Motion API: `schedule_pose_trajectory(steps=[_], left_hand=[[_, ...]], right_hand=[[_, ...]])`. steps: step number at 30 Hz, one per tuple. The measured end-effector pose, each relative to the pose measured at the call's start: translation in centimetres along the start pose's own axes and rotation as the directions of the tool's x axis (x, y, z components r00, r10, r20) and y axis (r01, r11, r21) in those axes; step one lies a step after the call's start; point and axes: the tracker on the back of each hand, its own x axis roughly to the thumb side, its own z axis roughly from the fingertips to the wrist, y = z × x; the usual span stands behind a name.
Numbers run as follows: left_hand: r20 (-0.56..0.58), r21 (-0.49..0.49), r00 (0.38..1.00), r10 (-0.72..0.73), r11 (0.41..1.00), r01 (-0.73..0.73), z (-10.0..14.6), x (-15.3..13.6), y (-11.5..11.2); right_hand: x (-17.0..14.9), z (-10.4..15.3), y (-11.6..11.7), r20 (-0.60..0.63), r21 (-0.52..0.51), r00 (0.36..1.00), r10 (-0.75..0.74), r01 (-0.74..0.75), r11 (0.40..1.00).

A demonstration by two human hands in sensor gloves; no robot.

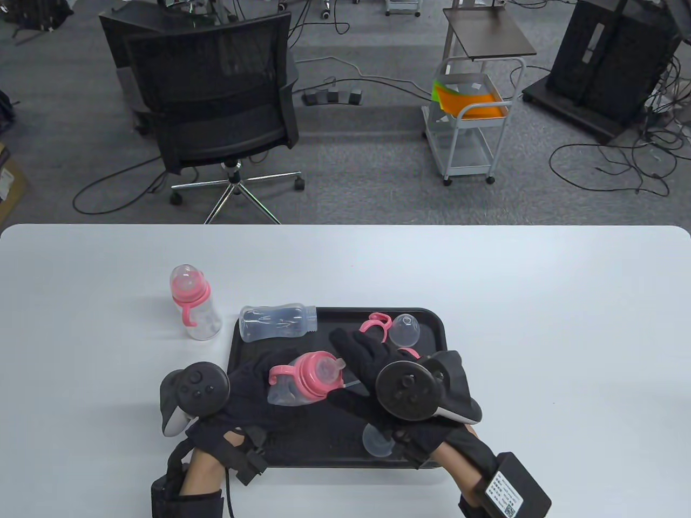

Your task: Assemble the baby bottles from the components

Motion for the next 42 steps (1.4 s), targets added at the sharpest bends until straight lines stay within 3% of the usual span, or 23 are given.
schedule_pose_trajectory(steps=[5,15,20,26,34,42], left_hand=[[-0.046,0.054,0.999,0.016,0.998,-0.014,0.3,-0.5,0.7],[-0.098,0.112,0.994,0.045,0.993,-0.034,0.6,-1.2,1.2],[-0.114,0.121,0.992,0.050,0.992,-0.036,0.7,-1.4,1.3],[-0.119,0.120,0.992,0.048,0.992,-0.034,0.6,-1.2,1.2],[-0.121,0.111,0.992,0.033,0.994,-0.020,0.6,-1.2,1.0],[-0.123,0.090,0.992,0.013,0.996,-0.001,0.4,-1.1,0.7]], right_hand=[[-3.1,0.8,0.8,-0.085,0.052,0.995,0.051,-0.047,0.998],[-8.4,1.9,5.9,-0.193,0.259,0.978,0.075,-0.023,0.966],[-7.5,2.3,9.6,-0.131,0.393,0.984,0.120,-0.060,0.918],[-5.9,2.6,13.4,-0.039,0.515,0.961,0.274,-0.216,0.830],[-5.6,2.8,15.5,-0.019,0.554,0.949,0.314,-0.252,0.793],[-5.2,2.8,16.0,-0.020,0.511,0.941,0.338,-0.281,0.813]])
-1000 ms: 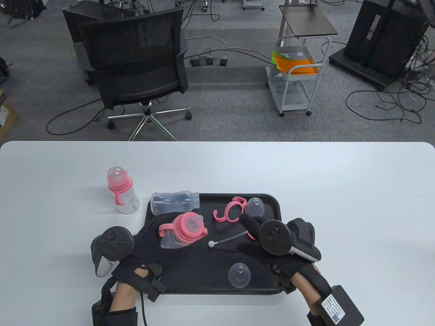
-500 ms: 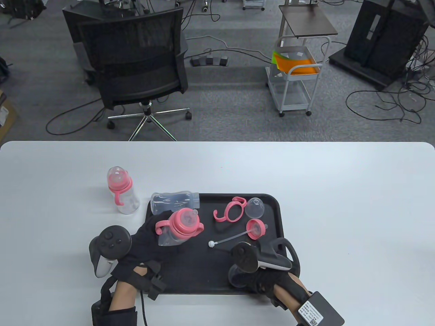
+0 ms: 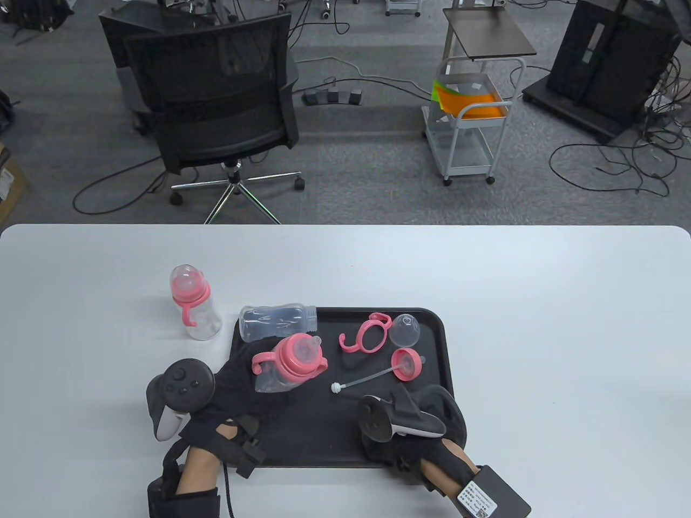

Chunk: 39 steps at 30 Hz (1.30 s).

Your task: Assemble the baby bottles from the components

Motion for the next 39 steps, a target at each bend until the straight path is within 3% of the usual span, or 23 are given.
schedule_pose_trajectory(steps=[5,9,14,17,22,34,39], left_hand=[[-0.002,-0.009,1.000,-0.017,1.000,0.017,-0.1,0.1,-0.2],[-0.007,-0.019,1.000,-0.031,0.999,0.031,-0.1,0.1,-0.4],[-0.005,-0.045,0.997,-0.082,0.996,0.082,-0.2,0.4,-0.9],[-0.001,-0.065,0.991,-0.131,0.989,0.131,-0.3,0.8,-1.3],[0.023,-0.117,0.977,-0.213,0.970,0.214,-0.5,1.5,-2.3],[0.135,-0.188,0.931,-0.340,0.914,0.361,-0.6,3.8,-4.9],[0.143,-0.194,0.938,-0.316,0.920,0.340,-0.6,3.9,-5.0]], right_hand=[[-0.7,0.9,-1.6,-0.009,-0.089,1.000,-0.008,0.007,0.996],[-2.9,2.7,-4.1,0.002,-0.246,0.980,-0.201,0.196,0.949],[-5.9,5.1,-6.4,0.084,-0.426,0.859,-0.505,0.489,0.761],[-7.0,6.1,-7.2,0.165,-0.494,0.758,-0.631,0.617,0.613],[-7.2,6.4,-7.4,0.301,-0.445,0.568,-0.766,0.794,0.414],[-4.5,6.1,-7.2,0.266,-0.459,0.733,-0.626,0.667,0.587],[-3.9,5.9,-7.0,0.297,-0.425,0.707,-0.642,0.699,0.574]])
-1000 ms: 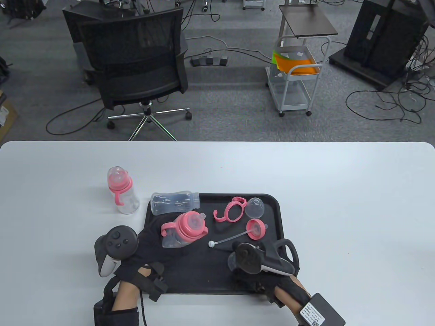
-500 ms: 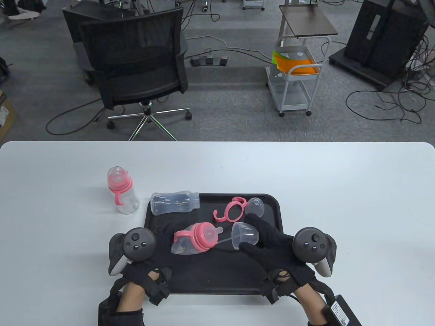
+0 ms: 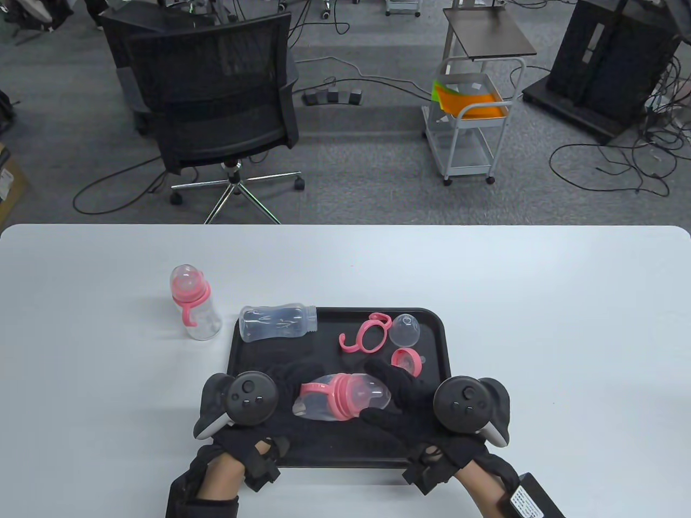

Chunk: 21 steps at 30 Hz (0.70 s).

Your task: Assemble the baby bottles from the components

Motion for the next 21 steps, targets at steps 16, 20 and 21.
schedule_pose_trajectory(steps=[16,20,21], left_hand=[[0.087,0.268,0.978,-0.190,0.950,0.161,1.3,3.5,1.5],[0.069,0.316,0.965,-0.252,0.923,0.218,1.7,3.9,1.6],[0.066,0.308,0.964,-0.258,0.924,0.226,1.6,3.9,1.6]], right_hand=[[2.5,0.7,-0.9,0.105,-0.086,0.991,0.080,-0.071,0.994],[3.2,0.9,-0.7,0.119,-0.113,0.981,0.152,-0.139,0.984],[3.3,0.8,-0.5,0.119,-0.109,0.979,0.165,-0.152,0.982]])
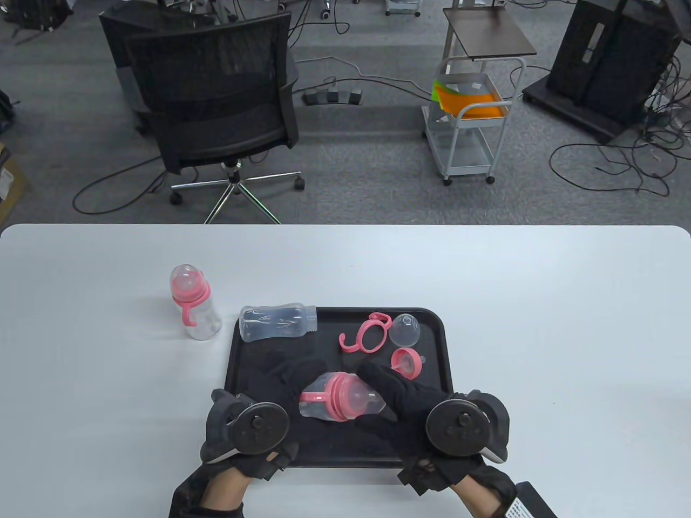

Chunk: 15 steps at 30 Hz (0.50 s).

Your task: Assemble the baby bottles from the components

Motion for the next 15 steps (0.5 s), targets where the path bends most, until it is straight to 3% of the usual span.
schedule_pose_trajectory(steps=[3,8,9,10,12,13,15], left_hand=[[0.010,0.012,0.998,-0.064,0.998,0.064,0.1,0.3,0.0],[-0.018,0.009,0.999,-0.036,0.999,0.036,0.0,-0.4,-0.2],[-0.030,-0.077,0.998,-0.048,0.996,0.046,0.0,-0.5,-0.4],[-0.029,-0.008,0.997,-0.070,0.997,0.070,0.3,-0.5,-0.4],[-0.034,-0.092,0.999,-0.034,0.995,0.031,-0.1,-0.5,-0.3],[-0.024,0.001,0.998,-0.057,0.998,0.057,0.2,-0.3,0.0],[-0.022,-0.060,0.999,-0.044,0.997,0.042,0.0,-0.1,0.4]], right_hand=[[0.3,-0.2,0.6,0.007,0.009,0.998,0.068,-0.068,0.998],[-0.4,-0.3,1.7,-0.001,-0.025,0.999,-0.039,0.039,0.999],[-0.5,-0.3,1.9,-0.010,-0.010,1.000,-0.006,0.006,1.000],[-0.5,-0.3,2.0,0.000,-0.026,1.000,-0.001,0.001,1.000],[-0.3,-0.5,1.9,0.001,-0.004,1.000,-0.001,0.001,1.000],[-0.1,-0.6,1.8,0.024,-0.016,1.000,0.008,-0.008,1.000],[0.6,-0.8,1.5,0.040,0.003,0.999,0.032,-0.033,0.999]])
